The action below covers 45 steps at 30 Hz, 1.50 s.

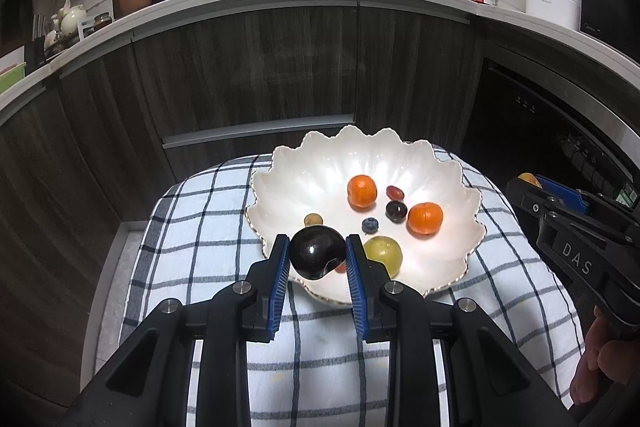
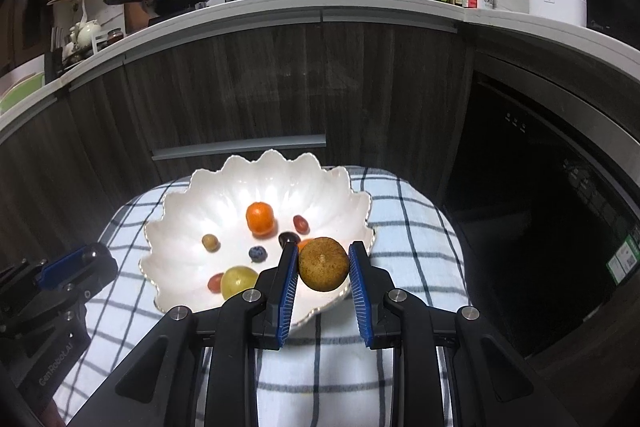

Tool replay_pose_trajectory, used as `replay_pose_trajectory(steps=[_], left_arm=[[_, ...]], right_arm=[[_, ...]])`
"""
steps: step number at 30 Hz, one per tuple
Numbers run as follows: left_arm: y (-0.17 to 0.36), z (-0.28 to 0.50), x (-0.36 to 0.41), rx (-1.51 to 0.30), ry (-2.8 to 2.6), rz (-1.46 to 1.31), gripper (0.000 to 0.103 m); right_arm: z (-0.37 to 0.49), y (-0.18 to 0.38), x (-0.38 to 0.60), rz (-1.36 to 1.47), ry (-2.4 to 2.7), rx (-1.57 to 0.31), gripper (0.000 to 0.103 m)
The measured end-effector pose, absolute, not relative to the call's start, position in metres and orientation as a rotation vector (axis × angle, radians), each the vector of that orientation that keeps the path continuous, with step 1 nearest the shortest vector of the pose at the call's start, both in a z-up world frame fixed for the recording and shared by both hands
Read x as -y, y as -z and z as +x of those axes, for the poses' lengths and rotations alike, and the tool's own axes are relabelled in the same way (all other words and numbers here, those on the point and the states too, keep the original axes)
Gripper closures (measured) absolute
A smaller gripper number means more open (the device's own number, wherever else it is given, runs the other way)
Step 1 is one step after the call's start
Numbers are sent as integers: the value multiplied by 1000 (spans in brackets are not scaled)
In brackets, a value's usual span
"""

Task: Organize fruits
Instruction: 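Lift the dark plum and tan fruit and carry both over the bowl, then open both tools dropping the dark plum and tan fruit into the bowl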

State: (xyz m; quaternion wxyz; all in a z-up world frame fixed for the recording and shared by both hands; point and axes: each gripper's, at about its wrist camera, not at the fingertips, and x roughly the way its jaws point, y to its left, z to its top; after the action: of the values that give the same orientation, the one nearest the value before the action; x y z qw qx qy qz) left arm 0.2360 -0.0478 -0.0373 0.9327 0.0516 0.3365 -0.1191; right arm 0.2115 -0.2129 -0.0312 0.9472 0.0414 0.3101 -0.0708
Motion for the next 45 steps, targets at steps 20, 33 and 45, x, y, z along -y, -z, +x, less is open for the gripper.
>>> replay_pose_trajectory(steps=[20, 33, 45], left_arm=[[42, 308, 67, -719, 261, 105, 74], [74, 344, 82, -794, 285, 116, 74], [100, 370, 87, -884, 289, 97, 74]], right_arm=[[279, 23, 225, 55, 126, -645, 76], [323, 54, 234, 29, 114, -726, 76], [352, 81, 234, 33, 101, -801, 76]])
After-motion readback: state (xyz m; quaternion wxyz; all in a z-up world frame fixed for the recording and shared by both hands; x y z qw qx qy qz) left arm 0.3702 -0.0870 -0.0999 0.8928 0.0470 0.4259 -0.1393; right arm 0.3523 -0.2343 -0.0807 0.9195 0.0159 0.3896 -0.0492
